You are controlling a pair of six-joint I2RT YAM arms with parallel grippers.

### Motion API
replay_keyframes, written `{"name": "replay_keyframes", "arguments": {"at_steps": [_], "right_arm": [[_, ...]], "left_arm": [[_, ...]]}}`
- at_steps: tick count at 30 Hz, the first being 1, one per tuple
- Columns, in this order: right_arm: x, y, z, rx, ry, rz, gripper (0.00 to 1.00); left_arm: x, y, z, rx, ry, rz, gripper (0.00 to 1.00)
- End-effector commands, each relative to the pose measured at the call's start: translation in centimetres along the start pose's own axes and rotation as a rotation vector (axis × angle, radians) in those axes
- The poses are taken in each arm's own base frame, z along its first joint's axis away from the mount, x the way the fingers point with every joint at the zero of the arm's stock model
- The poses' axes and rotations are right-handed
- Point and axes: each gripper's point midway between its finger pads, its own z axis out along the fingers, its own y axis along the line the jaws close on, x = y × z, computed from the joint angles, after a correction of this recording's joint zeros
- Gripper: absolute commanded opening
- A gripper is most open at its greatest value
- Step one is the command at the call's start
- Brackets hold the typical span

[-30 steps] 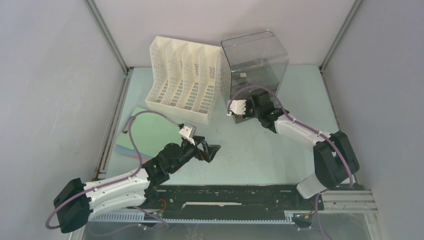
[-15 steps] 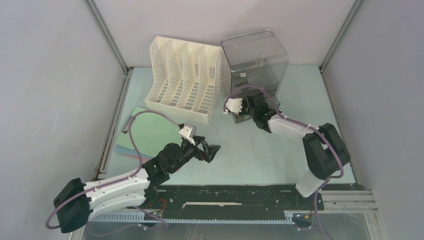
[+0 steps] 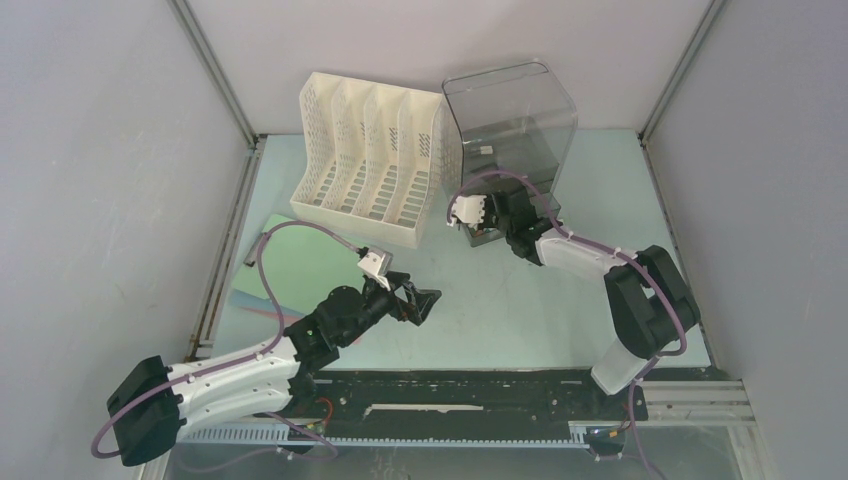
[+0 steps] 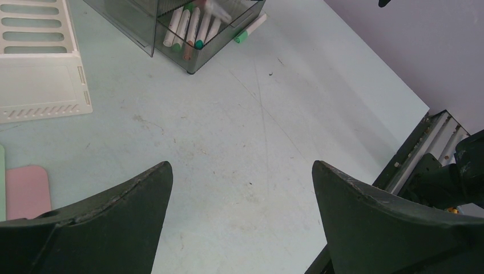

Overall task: Organize the desk
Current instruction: Place the stationery in the drawer, then pick up the stationery from the center of the board.

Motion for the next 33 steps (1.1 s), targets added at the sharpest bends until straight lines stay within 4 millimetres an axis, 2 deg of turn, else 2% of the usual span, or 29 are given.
{"name": "replay_keyframes", "arguments": {"at_steps": [1, 13, 25, 29, 30, 33], "right_arm": [[-0.7, -1.0, -0.4, 0.040, -0.019, 0.008, 0.27], [-1.7, -1.4, -1.7, 0.027, -0.074, 0.051, 0.28], [-3.2, -4.7, -5.4, 0.101, -0.180, 0.283, 0.42], [-4.1, -5.0, -6.8, 0.041, -0.274, 0.397, 0.51], [-4.7, -4.7, -7.4, -0.028, -0.310, 0.435, 0.56], [-5.0, -3.7, -8.5, -0.200, -0.366, 0.553, 0.73]], "left_arm": [[-0.7, -0.3, 0.1, 0.015, -0.032, -0.016, 1.00], [-0.8, -0.4, 0.2, 0.017, -0.032, -0.015, 1.00], [-0.9, -0.5, 0.6, 0.015, -0.027, -0.007, 1.00], [-0.9, -0.6, 0.8, 0.017, -0.021, -0.004, 1.00], [-0.9, -0.6, 0.8, 0.016, -0.021, -0.003, 1.00], [-0.8, -0.7, 1.0, 0.018, -0.017, -0.003, 1.00]]}}
